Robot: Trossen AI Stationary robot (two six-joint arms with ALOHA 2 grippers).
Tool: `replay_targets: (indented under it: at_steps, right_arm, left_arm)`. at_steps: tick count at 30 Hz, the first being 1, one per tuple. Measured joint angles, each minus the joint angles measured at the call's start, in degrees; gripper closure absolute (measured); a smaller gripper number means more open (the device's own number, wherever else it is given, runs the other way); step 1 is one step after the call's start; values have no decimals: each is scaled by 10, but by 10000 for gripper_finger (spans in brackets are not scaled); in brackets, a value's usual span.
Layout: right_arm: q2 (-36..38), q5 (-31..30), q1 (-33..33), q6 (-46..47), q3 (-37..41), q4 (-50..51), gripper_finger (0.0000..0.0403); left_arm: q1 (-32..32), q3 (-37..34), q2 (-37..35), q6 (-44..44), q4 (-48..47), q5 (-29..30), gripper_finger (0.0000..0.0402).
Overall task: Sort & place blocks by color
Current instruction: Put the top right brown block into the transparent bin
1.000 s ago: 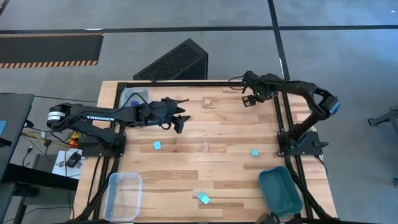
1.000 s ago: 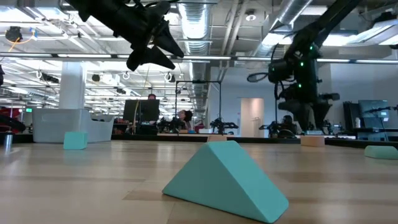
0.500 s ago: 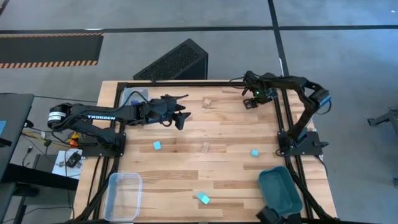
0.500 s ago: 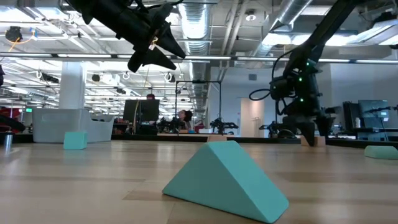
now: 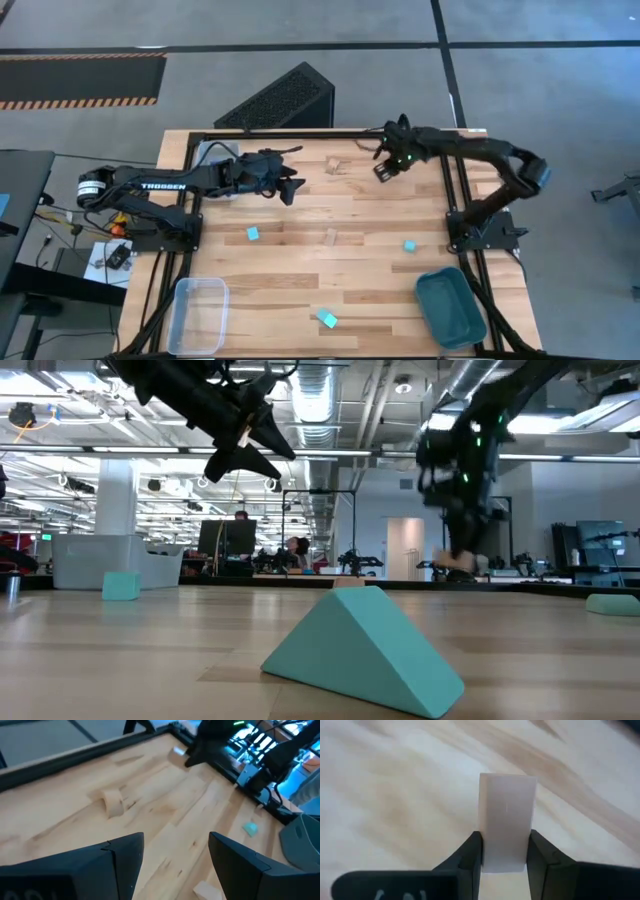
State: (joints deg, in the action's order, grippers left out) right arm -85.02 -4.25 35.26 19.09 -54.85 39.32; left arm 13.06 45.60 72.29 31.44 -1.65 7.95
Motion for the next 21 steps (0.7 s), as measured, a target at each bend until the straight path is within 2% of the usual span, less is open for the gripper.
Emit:
replay_targets:
  at_steps: [3, 5, 7, 11, 14, 17, 21]
  right_arm:
    - [45, -17, -84, 9, 0, -50, 297]
    - [64, -53, -146, 5, 0, -90, 297]
    - [75, -95, -208, -12, 0, -131, 297]
    - [68, -163, -305, -64, 0, -191, 297]
    - [47, -217, -351, -90, -7, -218, 297]
    - [18, -261, -380, -93, -35, -204, 297]
    - [-27, -280, -394, -130, -95, -187, 294]
  left_arm:
    - [5, 0, 0, 76, -5, 11, 193]
    - [7, 0, 0, 145, 0, 14, 188]
    - [9, 0, 0, 157, 18, 7, 176]
    - [22, 0, 6, 140, 55, -45, 137]
    - [34, 0, 21, 137, 93, -99, 101]
    - [35, 0, 53, 134, 155, -166, 73]
    - [28, 1, 97, 139, 236, -201, 54]
